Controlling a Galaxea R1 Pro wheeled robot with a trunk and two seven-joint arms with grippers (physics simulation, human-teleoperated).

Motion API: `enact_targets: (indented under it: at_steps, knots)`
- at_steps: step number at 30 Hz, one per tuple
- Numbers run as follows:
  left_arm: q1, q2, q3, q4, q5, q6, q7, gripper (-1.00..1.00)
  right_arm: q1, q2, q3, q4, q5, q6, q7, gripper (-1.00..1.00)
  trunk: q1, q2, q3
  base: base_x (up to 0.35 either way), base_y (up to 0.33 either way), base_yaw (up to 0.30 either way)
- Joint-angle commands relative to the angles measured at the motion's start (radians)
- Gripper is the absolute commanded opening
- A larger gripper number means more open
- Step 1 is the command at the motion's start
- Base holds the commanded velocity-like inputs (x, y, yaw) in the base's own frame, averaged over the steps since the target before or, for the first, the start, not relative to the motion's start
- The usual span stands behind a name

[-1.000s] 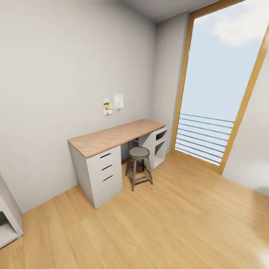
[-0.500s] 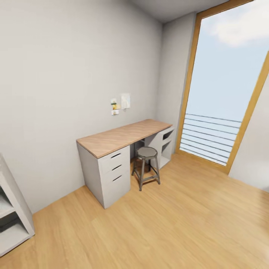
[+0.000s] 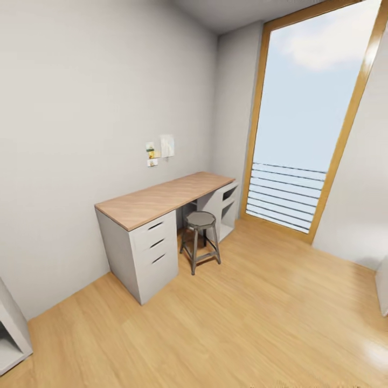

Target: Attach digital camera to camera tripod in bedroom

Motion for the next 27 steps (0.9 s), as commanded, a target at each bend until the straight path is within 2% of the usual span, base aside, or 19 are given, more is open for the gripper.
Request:
enact_targets:
  at_steps: [1,27]
  knots:
    - [0.001,0.000,-0.009,-0.002,0.008,-0.002,0.003,1.00,0.000,0.000,-0.005,0.000,0.009,-0.003,-0.001,1.00,0.000,0.000,-0.001,0.000,0.006,-0.243]
    - [0.001,-0.001,-0.009,-0.001,0.007,-0.002,0.002,1.00,0.000,-0.003,-0.008,0.000,0.009,-0.002,-0.001,1.00,0.000,0.000,-0.001,0.000,0.001,-0.250]
